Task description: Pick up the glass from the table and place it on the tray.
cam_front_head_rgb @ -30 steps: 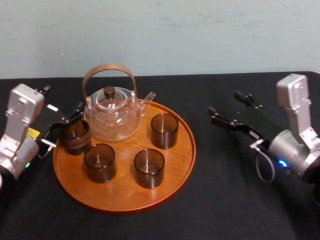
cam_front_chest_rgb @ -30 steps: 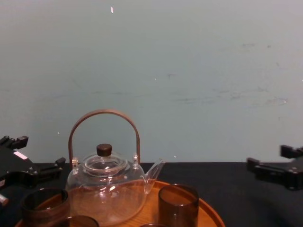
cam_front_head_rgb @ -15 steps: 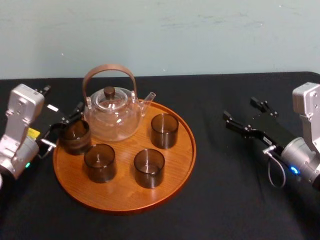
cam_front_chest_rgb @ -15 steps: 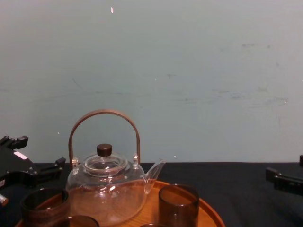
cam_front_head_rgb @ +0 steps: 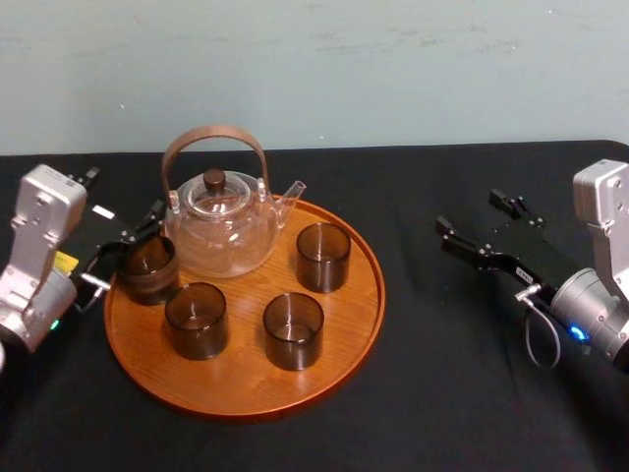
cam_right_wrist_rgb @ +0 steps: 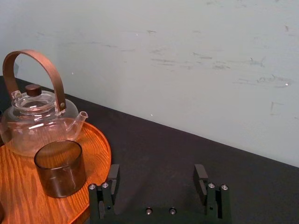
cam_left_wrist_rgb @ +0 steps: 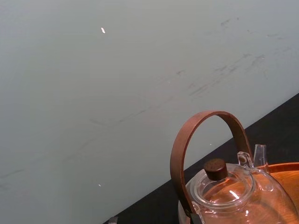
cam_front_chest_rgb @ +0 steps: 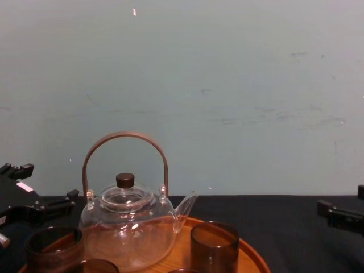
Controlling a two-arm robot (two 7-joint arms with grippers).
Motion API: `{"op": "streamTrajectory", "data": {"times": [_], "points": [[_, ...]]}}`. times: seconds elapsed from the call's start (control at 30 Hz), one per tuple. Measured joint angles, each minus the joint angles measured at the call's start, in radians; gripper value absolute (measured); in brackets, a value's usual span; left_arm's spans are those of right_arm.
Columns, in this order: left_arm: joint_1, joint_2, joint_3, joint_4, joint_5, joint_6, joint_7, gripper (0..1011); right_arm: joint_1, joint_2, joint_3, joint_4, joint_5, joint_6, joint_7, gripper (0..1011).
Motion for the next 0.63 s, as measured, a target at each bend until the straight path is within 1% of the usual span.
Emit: {"op": "streamTrajectory", "data": {"times": [0.63], "points": [[0.000, 0.000, 0.000, 0.000, 0.000, 0.000, 0.000, 1001, 0.002, 0.000, -0.001, -0.002, 0.001, 0.002, 0.002, 1002]]}}
